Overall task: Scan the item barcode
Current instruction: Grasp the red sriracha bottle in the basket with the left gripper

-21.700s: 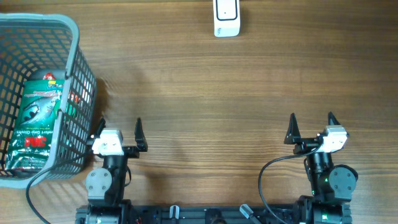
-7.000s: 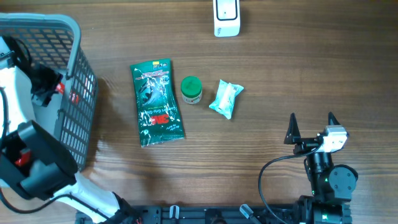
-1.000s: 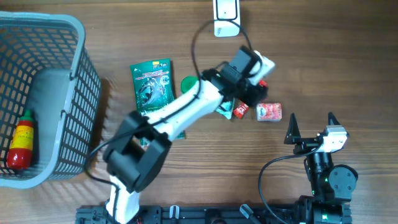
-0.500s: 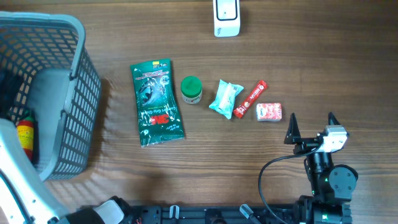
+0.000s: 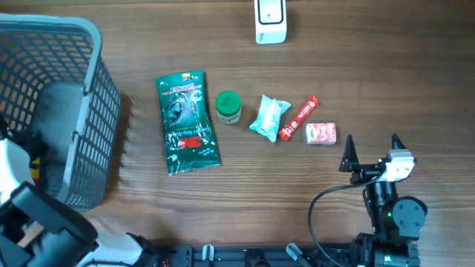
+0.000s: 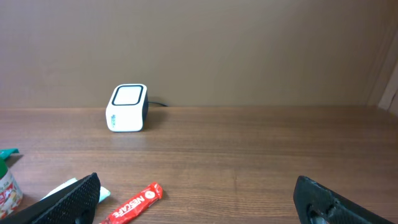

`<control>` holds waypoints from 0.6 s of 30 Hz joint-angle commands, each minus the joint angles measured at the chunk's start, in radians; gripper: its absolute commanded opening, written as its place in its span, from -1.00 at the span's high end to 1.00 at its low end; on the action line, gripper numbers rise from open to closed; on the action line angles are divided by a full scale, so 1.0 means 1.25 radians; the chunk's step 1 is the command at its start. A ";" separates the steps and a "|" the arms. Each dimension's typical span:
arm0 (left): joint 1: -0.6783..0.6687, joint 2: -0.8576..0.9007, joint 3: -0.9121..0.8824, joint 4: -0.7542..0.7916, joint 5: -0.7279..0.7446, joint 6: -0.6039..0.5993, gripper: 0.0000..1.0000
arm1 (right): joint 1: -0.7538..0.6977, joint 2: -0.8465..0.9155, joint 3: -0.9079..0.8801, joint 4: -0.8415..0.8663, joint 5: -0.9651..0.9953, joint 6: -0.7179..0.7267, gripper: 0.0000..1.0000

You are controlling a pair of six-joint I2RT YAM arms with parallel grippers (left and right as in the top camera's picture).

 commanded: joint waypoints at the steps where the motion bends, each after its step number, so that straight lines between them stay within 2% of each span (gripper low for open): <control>1: 0.004 0.040 -0.005 0.020 -0.007 0.152 -0.66 | -0.001 -0.005 -0.001 0.003 -0.004 -0.009 -0.99; 3: 0.004 0.066 -0.005 0.015 -0.007 0.175 -0.73 | -0.001 -0.005 -0.001 0.003 -0.003 -0.010 -0.99; 8: 0.004 0.098 -0.005 0.004 -0.007 0.189 -0.71 | -0.001 -0.005 -0.001 0.003 -0.003 -0.009 -0.99; 11: 0.004 0.102 -0.005 0.001 0.032 0.188 -0.52 | -0.001 -0.005 -0.001 0.003 -0.004 -0.010 -0.99; 15: 0.004 0.122 -0.005 -0.003 0.155 0.187 -0.28 | -0.001 -0.005 -0.001 0.003 -0.004 -0.010 -0.99; 18: 0.004 0.122 -0.005 -0.005 0.158 0.186 -0.04 | -0.001 -0.005 -0.001 0.003 -0.004 -0.010 -0.99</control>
